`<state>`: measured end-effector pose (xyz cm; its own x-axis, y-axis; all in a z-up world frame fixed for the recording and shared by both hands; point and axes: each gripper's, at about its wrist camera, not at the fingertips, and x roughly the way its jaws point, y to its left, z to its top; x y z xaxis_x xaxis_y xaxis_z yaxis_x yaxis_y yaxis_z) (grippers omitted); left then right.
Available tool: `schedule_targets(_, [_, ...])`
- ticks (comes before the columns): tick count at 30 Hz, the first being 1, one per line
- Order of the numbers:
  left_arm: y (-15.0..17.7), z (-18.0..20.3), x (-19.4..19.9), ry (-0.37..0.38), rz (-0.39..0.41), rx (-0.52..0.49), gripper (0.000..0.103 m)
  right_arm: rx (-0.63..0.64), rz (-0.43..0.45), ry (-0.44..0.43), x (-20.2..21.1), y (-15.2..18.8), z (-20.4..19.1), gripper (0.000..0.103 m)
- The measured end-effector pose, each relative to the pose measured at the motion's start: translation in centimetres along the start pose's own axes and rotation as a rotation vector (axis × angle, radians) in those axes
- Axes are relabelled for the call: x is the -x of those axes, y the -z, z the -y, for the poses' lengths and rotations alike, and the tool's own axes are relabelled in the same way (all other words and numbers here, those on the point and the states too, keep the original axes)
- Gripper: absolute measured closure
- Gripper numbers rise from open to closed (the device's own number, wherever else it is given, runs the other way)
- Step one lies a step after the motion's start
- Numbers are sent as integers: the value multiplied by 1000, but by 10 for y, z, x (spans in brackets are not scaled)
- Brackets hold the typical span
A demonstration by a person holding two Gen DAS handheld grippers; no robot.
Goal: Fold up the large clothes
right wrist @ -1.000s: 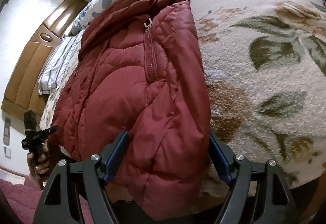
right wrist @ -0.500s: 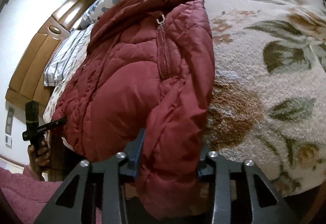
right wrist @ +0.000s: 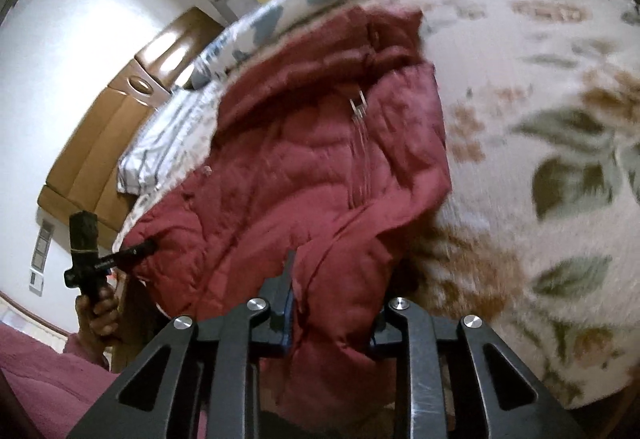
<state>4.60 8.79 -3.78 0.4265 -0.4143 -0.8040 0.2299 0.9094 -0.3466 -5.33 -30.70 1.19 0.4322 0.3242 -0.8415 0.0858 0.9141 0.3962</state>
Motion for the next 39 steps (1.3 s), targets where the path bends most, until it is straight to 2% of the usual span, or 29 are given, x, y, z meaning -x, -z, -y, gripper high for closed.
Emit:
schedule_targets(9, [-28,4,26,24,129,6,85,26,155,8,2,-48,-18,79])
schedule_targets(21, [-88,18,22,-13,224,-4,84,53,250,61,-12,-111,-27,79])
schedule_targets(32, [-167,15,-20,-66,259,51,82,-20,309,131,-50,-187,-9,79])
schedule_targets(39, [-222,17,-72,-167,261,38,82,-86,322,191,-89,-236,11,78])
